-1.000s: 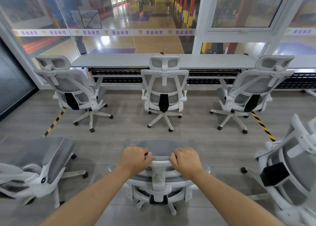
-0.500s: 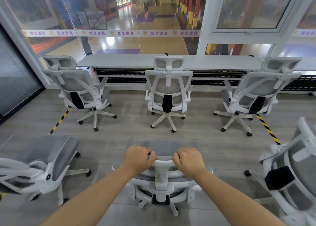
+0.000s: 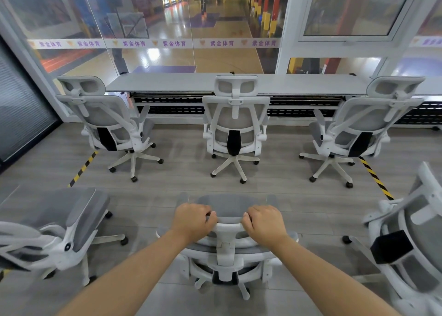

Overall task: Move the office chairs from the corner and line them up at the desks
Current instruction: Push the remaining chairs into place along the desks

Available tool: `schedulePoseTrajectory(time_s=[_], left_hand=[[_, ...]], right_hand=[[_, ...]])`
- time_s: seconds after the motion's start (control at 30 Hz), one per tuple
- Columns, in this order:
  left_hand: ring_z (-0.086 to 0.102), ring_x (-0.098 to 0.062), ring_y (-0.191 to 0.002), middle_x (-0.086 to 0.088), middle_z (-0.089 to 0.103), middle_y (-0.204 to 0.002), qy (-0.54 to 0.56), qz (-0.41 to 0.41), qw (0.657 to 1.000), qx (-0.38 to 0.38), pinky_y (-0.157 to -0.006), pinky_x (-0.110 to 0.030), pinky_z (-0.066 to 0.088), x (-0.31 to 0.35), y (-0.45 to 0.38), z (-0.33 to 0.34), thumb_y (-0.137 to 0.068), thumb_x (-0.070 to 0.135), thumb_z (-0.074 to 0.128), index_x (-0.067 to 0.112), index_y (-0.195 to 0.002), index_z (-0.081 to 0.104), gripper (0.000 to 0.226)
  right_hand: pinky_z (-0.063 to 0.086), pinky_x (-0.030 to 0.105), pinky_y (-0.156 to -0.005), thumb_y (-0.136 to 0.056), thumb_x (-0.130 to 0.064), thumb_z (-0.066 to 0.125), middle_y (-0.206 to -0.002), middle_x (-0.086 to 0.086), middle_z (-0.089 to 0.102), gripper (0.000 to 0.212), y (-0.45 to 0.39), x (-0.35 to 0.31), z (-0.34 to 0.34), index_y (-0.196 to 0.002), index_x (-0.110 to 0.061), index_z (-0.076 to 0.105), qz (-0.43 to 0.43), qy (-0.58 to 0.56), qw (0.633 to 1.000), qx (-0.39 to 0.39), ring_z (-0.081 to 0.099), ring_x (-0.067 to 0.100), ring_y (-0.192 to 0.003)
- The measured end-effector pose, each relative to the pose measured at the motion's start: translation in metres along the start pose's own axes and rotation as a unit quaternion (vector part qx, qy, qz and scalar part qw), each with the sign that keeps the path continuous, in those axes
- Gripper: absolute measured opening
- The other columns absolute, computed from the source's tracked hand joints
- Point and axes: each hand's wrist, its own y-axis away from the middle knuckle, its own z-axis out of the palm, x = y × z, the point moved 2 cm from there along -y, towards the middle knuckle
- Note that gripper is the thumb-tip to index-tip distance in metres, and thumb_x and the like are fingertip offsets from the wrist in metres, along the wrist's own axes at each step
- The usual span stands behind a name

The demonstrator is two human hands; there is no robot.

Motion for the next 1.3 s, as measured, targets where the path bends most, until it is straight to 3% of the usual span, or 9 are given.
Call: schedulePoseTrajectory(time_s=[0.27,0.53,0.83,0.93,1.07,1.17,1.3], left_hand=[[0.049,-0.02,-0.048,0.002,0.057,-0.053,0.012,0.001,1.0,0.004,-0.045,-0.026,0.03,-0.002,-0.007,0.004,-0.084,0.043,0.035,0.016,-0.062,0.058,0.042],[0.047,-0.017,-0.046,0.003,0.054,-0.051,0.029,0.012,0.999,0.006,-0.044,-0.024,0.03,-0.002,-0.015,0.002,-0.085,0.044,0.031,0.018,-0.063,0.06,0.045],[0.057,-0.017,-0.061,0.003,0.064,-0.067,0.029,-0.02,0.998,-0.049,-0.055,-0.029,0.042,0.002,-0.016,-0.005,-0.085,0.048,0.021,0.02,-0.078,0.063,0.051],[0.061,-0.024,-0.077,0.003,0.068,-0.084,0.066,-0.043,0.993,-0.087,-0.064,-0.032,0.039,0.012,-0.031,-0.01,-0.093,0.041,0.033,0.021,-0.09,0.061,0.035],[0.056,-0.027,-0.079,-0.001,0.065,-0.085,0.105,-0.004,0.987,-0.118,-0.068,-0.034,0.036,0.046,-0.061,-0.012,-0.096,0.035,0.036,0.017,-0.085,0.055,0.029],[0.059,-0.026,-0.083,0.002,0.065,-0.088,0.122,0.06,0.982,-0.131,-0.072,-0.035,0.04,0.084,-0.082,-0.003,-0.096,0.037,0.036,0.02,-0.087,0.054,0.027],[0.06,-0.024,-0.081,0.003,0.063,-0.088,0.131,0.126,0.974,-0.136,-0.076,-0.038,0.043,0.153,-0.106,0.011,-0.095,0.037,0.034,0.021,-0.089,0.056,0.028]], right_hand=[[0.024,0.026,-0.047,-0.086,-0.027,0.045,-0.046,-0.007,0.037,0.039,-0.006,0.002,-0.001,-0.049,-0.019,0.044,-0.004,-0.002,1.0,0.013,0.029,0.015,-0.042],[0.026,0.027,-0.047,-0.086,-0.027,0.045,-0.046,-0.006,0.037,0.038,-0.014,0.005,-0.002,-0.049,-0.019,0.043,0.0,-0.002,1.0,0.022,0.028,0.016,-0.043],[0.03,0.029,-0.053,-0.09,-0.033,0.039,-0.052,-0.008,0.04,0.038,-0.014,0.005,-0.003,-0.055,-0.02,0.047,0.012,-0.007,0.999,-0.038,0.035,0.016,-0.048],[0.038,0.032,-0.069,-0.093,-0.04,0.029,-0.07,-0.008,0.055,0.041,-0.014,0.01,-0.009,-0.073,-0.02,0.06,0.031,-0.031,0.996,-0.083,0.047,0.016,-0.067],[0.042,0.036,-0.095,-0.096,-0.042,0.027,-0.102,-0.002,0.067,0.047,-0.002,0.035,-0.023,-0.108,-0.017,0.065,0.098,-0.029,0.992,-0.075,0.058,0.019,-0.098],[0.039,0.037,-0.098,-0.101,-0.037,0.034,-0.116,0.001,0.066,0.039,0.019,0.067,-0.04,-0.121,-0.016,0.061,0.171,0.03,0.981,-0.089,0.057,0.024,-0.111],[0.04,0.038,-0.095,-0.104,-0.03,0.034,-0.124,0.003,0.065,0.038,0.059,0.125,-0.079,-0.135,-0.019,0.053,0.261,0.05,0.959,-0.094,0.058,0.025,-0.113]])
